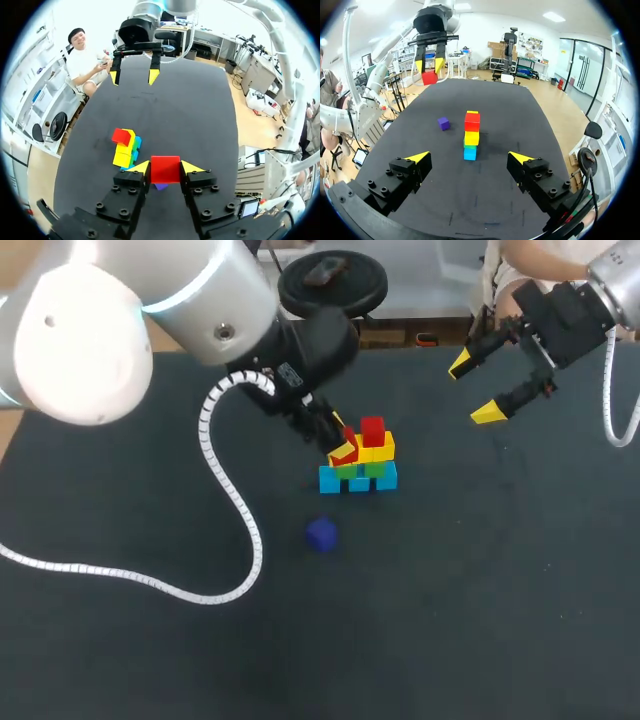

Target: Place the blue cubes, place green cubes on the blue cubes, place the yellow cubes on the green cubes, then place the red cubes on the yellow cubes, and place purple cube on the red cubes.

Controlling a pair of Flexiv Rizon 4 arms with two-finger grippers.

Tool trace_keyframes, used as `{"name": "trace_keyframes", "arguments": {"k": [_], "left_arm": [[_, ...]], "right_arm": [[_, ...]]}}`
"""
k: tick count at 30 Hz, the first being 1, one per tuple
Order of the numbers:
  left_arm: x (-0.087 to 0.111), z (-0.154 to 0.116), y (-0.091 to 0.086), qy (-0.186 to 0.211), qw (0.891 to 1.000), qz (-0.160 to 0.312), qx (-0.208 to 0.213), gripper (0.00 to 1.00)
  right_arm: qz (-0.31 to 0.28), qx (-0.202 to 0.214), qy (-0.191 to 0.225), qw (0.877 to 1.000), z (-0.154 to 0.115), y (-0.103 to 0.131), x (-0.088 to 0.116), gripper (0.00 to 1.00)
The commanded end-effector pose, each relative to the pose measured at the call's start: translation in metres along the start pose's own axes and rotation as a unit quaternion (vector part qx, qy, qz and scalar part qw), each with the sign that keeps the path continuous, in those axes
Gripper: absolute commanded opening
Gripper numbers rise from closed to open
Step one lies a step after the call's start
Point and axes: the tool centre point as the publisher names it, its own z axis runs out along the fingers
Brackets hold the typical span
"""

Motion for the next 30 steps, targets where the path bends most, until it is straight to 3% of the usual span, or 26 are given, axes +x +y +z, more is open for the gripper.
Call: {"name": "trace_keyframes", "arguments": {"k": [1,3,20,30], "left_arm": [[0.008,0.015,0.006,-0.017,1.0,-0.017,0.003,0.0],[0.01,0.02,0.008,0.003,1.0,-0.022,0.003,0.0],[0.008,0.034,0.042,0.005,1.0,-0.011,-0.007,0.0],[0.004,0.046,0.045,0.001,1.0,-0.006,0.002,0.0]], "right_arm": [[0.0,0.001,0.0,1.0,0.0,0.0,0.0,1.0],[0.0,0.001,0.0,1.0,0.0,0.0,0.0,1.0],[0.0,0.001,0.0,1.0,0.0,0.0,0.0,1.0],[0.0,0.001,0.0,1.0,0.0,0.0,0.0,1.0]]}}
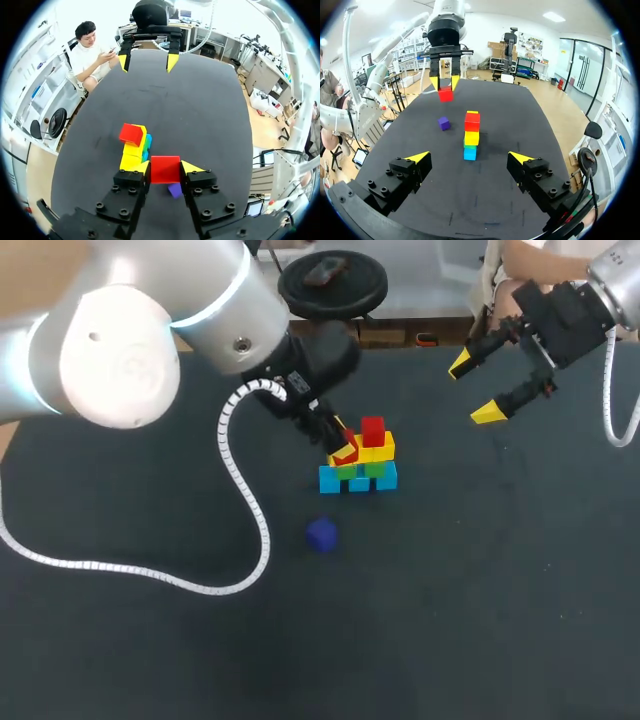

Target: Place the blue cubes, place green cubes on the blue cubes, place the yellow cubes on the green cubes, then place the red cubes on the yellow cubes, and place purple cube on the red cubes.

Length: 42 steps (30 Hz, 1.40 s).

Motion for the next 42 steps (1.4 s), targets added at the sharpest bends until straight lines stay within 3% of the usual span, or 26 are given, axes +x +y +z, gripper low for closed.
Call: {"name": "trace_keyframes", "arguments": {"k": [1,22,27,33,42], "left_arm": [[-0.001,0.007,0.006,-0.008,1.0,0.003,0.007,0.0],[-0.002,0.006,0.007,-0.001,1.0,0.005,0.012,0.0],[-0.014,0.004,0.022,0.006,0.999,0.035,0.012,0.0],[-0.019,0.001,0.029,0.016,0.998,0.058,0.024,0.0],[-0.008,0.011,0.022,0.01,0.998,0.05,0.033,0.0]], "right_arm": [[0.0,0.001,0.0,1.0,0.0,0.0,0.0,1.0],[0.0,0.001,0.0,1.0,0.0,0.0,0.0,1.0],[0.0,0.001,0.0,1.0,0.0,0.0,0.0,1.0],[0.0,0.001,0.0,1.0,0.0,0.0,0.0,1.0],[0.0,0.001,0.0,1.0,0.0,0.0,0.0,1.0]]}}
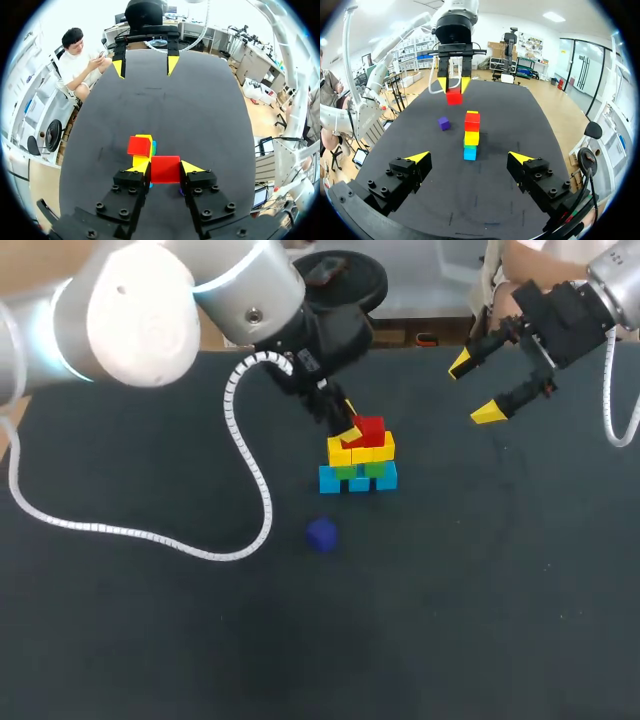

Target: Place the blue cubes, place green cubes on the blue cubes, place the yellow cubes on the green cubes, then place the red cubes on the yellow cubes, and place purple cube on the red cubes.

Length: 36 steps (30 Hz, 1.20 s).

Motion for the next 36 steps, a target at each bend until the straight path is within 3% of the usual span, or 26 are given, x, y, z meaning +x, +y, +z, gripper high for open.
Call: {"name": "trace_keyframes", "arguments": {"k": [1,12,36], "left_arm": [[0.007,0.007,-0.002,-0.006,1.0,-0.004,0.004,0.0],[0.013,0.014,-0.002,-0.022,1.0,-0.012,0.012,0.0],[0.012,0.026,0.023,-0.027,0.999,0.019,0.04,0.0]], "right_arm": [[0.0,0.001,0.0,1.0,0.0,0.0,0.0,1.0],[0.0,0.001,0.0,1.0,0.0,0.0,0.0,1.0],[0.0,0.001,0.0,1.0,0.0,0.0,0.0,1.0]]}}
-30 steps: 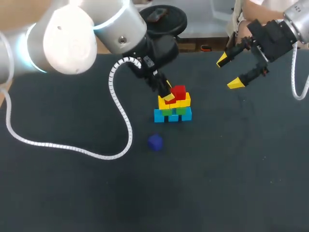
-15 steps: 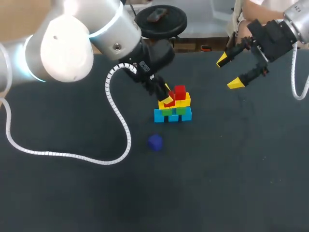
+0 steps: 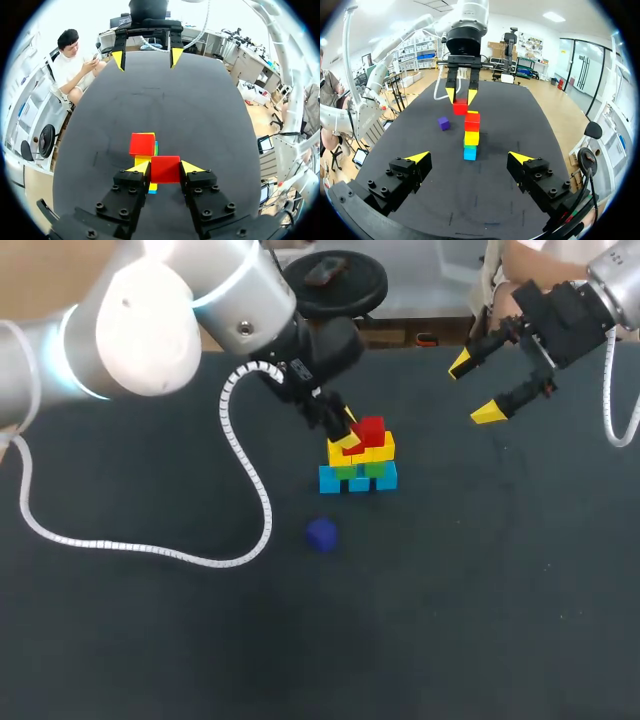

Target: Place the blue cubes, place green cubes on the blue cubes, place the yellow cubes on the green cubes, then place the red cubes on the yellow cubes, and place purple cube on the red cubes.

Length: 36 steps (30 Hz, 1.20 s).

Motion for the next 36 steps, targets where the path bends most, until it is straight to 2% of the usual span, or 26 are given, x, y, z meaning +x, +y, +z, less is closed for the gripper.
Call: {"name": "trace_keyframes", "arguments": {"k": [1,18,26,36], "left_arm": [[0.001,0.001,0.007,-0.001,1.0,0.002,0.01,0.0],[0.001,0.002,0.017,0.007,1.0,0.019,0.016,0.0],[0.003,0.006,0.023,0.006,1.0,0.012,0.023,0.0],[0.005,0.0,0.022,0.012,1.0,0.009,0.02,0.0]], "right_arm": [[0.0,0.001,0.0,1.0,0.0,0.0,0.0,1.0],[0.0,0.001,0.0,1.0,0.0,0.0,0.0,1.0],[0.0,0.001,0.0,1.0,0.0,0.0,0.0,1.0],[0.0,0.001,0.0,1.0,0.0,0.0,0.0,1.0]]}}
